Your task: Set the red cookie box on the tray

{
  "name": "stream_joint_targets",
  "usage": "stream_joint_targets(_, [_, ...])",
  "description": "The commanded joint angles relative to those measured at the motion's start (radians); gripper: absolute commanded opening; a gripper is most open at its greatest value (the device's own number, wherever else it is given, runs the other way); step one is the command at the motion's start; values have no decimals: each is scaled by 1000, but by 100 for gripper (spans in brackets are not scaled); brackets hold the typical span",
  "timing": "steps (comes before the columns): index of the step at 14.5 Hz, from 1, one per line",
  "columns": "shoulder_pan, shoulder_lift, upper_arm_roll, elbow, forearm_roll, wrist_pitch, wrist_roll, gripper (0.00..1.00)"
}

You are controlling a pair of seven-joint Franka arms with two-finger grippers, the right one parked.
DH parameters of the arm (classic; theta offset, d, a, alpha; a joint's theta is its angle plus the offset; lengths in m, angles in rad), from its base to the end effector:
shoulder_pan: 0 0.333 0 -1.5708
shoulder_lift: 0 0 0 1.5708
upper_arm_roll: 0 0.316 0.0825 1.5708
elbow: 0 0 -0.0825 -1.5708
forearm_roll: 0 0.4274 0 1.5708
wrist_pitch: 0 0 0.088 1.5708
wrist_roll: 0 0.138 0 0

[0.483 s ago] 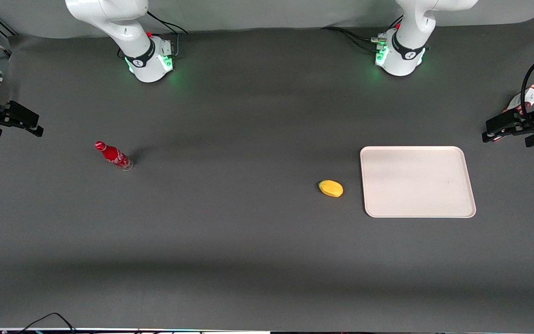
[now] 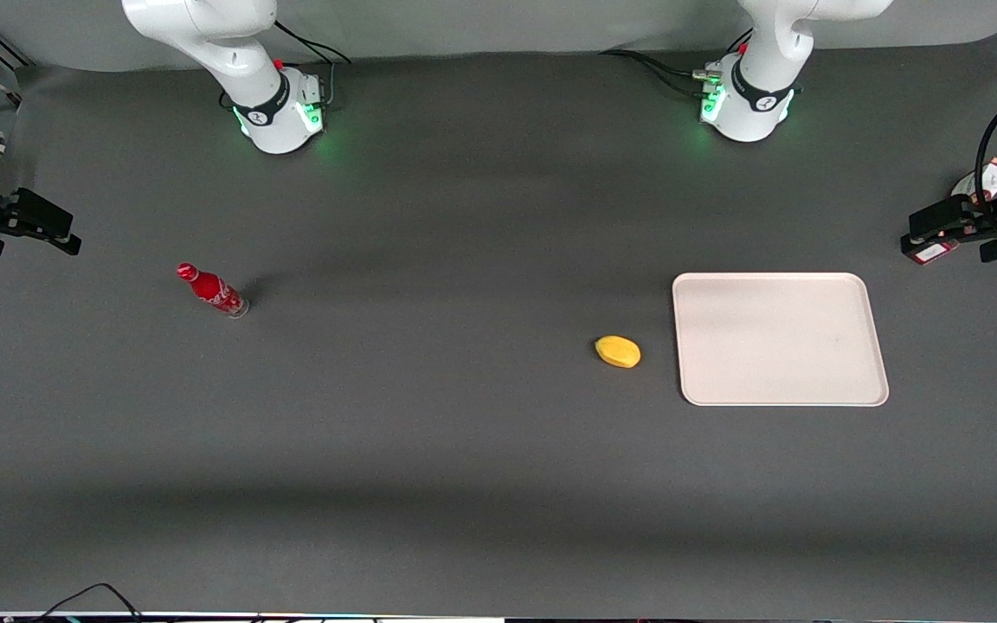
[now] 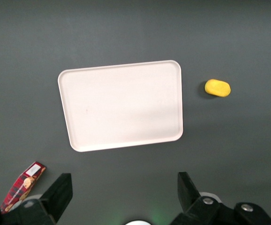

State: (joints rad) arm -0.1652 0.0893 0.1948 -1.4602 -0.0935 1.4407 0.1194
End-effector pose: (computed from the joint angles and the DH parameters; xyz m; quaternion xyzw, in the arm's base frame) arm 0.6082 -0.0007 0.5866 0.9967 -0.0483 -0.0505 0.0418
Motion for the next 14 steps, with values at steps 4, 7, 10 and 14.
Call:
stream_joint_targets(4, [0,-233,-15,-294,32,87,-17,100])
stream_joint_targets(7, [3,-312,-12,-407,80,123,0,100])
stream_joint_targets(10, [7,-315,67,-433,208,98,78,100])
stream_joint_targets(14, [9,-313,308,-524,403,139,400,100])
